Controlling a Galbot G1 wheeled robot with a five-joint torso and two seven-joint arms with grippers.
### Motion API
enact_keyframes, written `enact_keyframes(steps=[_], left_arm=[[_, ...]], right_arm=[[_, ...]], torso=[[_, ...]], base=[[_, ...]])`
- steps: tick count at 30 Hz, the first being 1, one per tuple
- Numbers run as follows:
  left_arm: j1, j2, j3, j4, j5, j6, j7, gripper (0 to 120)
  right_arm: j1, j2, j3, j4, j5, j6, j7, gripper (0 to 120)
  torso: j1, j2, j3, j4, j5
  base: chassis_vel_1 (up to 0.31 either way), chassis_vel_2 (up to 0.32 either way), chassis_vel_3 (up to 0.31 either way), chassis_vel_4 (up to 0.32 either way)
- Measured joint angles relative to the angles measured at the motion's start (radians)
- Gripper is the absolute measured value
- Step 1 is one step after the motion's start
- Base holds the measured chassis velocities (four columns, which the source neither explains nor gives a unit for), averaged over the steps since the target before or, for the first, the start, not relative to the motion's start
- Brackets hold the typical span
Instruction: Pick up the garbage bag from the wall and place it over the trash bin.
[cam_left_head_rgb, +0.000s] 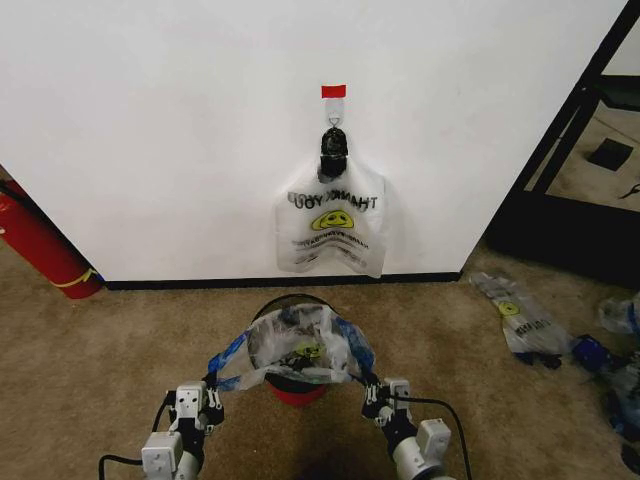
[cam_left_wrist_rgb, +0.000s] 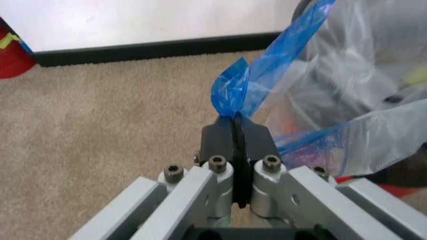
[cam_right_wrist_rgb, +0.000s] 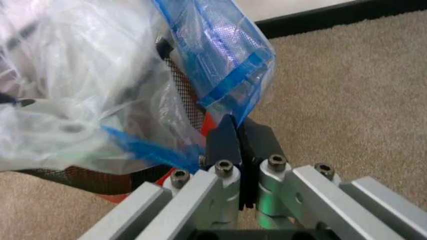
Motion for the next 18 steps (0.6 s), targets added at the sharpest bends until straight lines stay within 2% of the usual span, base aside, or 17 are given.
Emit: enact_keyframes(steps=[11, 18], left_arm=[[-0.036, 0.055, 0.017, 0.021, -0.01, 0.084, 0.02, 0], [-0.148, 0.072, 0.074, 0.055, -0.062, 0.15, 0.024, 0]], right_arm=[[0.032, -0.039, 0.011, 0.006, 0.063, -0.076, 0.051, 0], [0.083, -0.039, 0.015, -0.008, 0.106, -0.112, 0.084, 0]], torso=[[0.0, 0.0, 0.0, 0.0001, 0.0], [0.0, 0.0, 0.0, 0.0001, -0.0002]], base=[[0.0, 0.0, 0.0, 0.0], [0.0, 0.0, 0.0, 0.0]])
